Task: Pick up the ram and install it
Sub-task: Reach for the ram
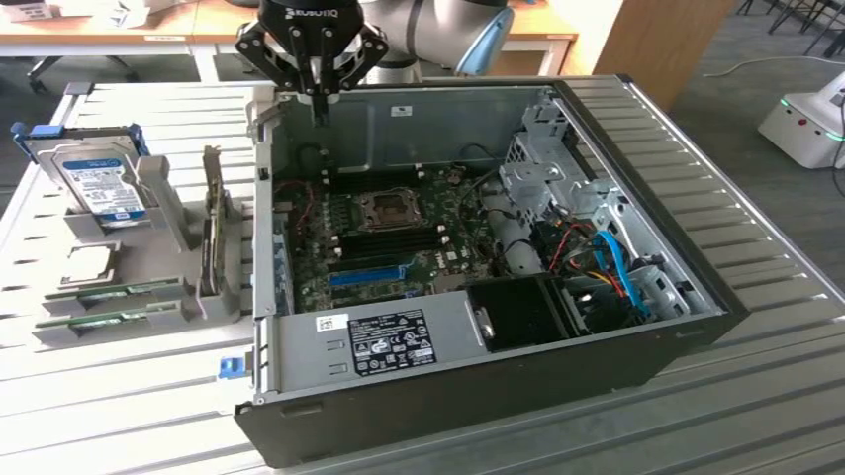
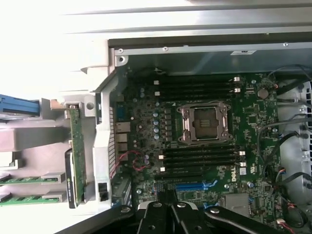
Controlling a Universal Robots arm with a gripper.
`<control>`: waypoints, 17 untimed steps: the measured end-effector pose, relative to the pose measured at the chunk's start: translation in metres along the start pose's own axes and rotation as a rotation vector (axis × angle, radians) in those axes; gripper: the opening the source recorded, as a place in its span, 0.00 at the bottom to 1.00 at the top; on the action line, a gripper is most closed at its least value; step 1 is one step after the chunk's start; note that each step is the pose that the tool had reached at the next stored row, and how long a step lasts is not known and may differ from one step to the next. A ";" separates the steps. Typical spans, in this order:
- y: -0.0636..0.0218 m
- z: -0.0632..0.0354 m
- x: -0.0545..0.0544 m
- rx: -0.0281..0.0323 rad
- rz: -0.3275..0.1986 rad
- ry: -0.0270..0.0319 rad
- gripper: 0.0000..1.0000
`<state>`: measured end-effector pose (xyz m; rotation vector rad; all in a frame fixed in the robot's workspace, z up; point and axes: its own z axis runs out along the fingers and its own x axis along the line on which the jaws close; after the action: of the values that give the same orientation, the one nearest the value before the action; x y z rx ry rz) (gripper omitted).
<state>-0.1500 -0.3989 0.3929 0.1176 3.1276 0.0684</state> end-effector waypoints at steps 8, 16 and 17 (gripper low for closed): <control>-0.0009 0.0001 0.011 0.0008 0.000 0.0099 0.10; -0.0018 0.0003 0.024 0.0017 0.001 0.0217 0.10; -0.0019 0.0003 0.025 0.0017 0.001 0.0233 0.10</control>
<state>-0.1755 -0.3989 0.3922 0.1192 3.1509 0.0675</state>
